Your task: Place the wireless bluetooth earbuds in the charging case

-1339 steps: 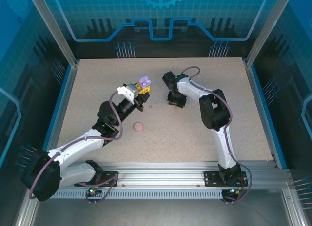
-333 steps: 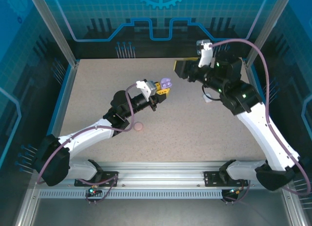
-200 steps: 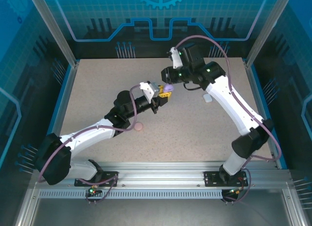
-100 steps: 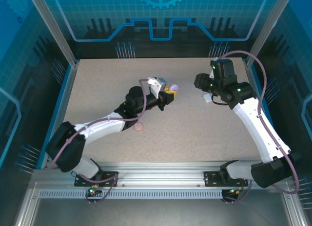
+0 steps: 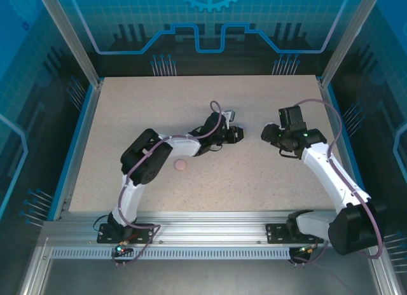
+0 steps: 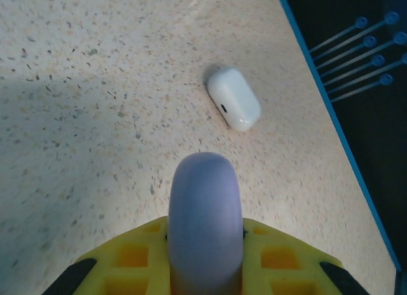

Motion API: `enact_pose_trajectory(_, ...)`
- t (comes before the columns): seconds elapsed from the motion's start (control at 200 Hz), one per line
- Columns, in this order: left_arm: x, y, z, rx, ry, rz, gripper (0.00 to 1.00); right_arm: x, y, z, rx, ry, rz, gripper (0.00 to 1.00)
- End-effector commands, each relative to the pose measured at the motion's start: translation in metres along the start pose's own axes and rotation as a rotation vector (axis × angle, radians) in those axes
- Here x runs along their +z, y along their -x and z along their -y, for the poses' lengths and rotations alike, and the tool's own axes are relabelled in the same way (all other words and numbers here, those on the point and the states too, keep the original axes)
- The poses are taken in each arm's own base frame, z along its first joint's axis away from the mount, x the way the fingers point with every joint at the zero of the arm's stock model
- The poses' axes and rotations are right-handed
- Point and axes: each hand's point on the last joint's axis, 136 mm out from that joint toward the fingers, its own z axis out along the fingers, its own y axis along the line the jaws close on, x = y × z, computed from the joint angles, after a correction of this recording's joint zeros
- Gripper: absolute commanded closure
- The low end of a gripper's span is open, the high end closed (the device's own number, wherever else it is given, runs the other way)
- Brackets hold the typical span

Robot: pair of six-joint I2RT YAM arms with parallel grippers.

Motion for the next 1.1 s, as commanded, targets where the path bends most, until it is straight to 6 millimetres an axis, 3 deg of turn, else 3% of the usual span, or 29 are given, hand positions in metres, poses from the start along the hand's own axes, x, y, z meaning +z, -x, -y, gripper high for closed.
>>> enact_pose_trajectory(0.0, 0.023, -0.016, -0.006, -0.150, 0.040, -0.093, 0.95, -0.005, 0.009, -0.008, 0.029, 0.060, 0.034, 0.46)
enact_pose_trajectory(0.08, 0.033, -0.021, -0.010, -0.167, 0.071, -0.130, 0.87, -0.006, 0.010, -0.010, 0.024, 0.074, 0.034, 0.46)
enact_pose_trajectory(0.18, 0.039, -0.021, -0.014, -0.164, 0.128, -0.165, 0.66, -0.009, 0.012, -0.012, 0.020, 0.088, 0.036, 0.45)
enact_pose_trajectory(0.26, 0.040, -0.022, -0.020, -0.152, 0.183, -0.198, 0.57, -0.012, 0.015, -0.013, 0.018, 0.095, 0.039, 0.45)
enact_pose_trajectory(0.495, 0.023, -0.018, -0.040, -0.090, 0.373, -0.225, 0.28, -0.030, 0.026, -0.020, 0.017, 0.128, 0.069, 0.41)
enact_pose_trajectory(0.545, 0.014, -0.012, -0.042, -0.056, 0.411, -0.210, 0.19, -0.035, 0.028, -0.022, 0.014, 0.136, 0.077, 0.40)
enact_pose_trajectory(0.62, -0.002, 0.001, -0.040, 0.009, 0.459, -0.180, 0.16, -0.042, 0.030, -0.023, 0.009, 0.142, 0.090, 0.38)
enact_pose_trajectory(0.645, -0.008, 0.006, -0.039, 0.029, 0.472, -0.166, 0.07, -0.044, 0.031, -0.023, 0.007, 0.145, 0.095, 0.37)
enact_pose_trajectory(0.675, -0.016, 0.013, -0.036, 0.058, 0.483, -0.146, 0.03, -0.046, 0.031, -0.023, 0.005, 0.145, 0.100, 0.36)
enact_pose_trajectory(0.97, -0.110, 0.087, 0.011, 0.286, 0.552, 0.078, 0.01, -0.046, 0.016, -0.021, -0.010, 0.145, 0.071, 0.29)
enact_pose_trajectory(1.095, -0.156, 0.112, 0.017, 0.337, 0.631, 0.213, 0.01, -0.036, 0.002, -0.029, -0.032, 0.145, 0.031, 0.27)
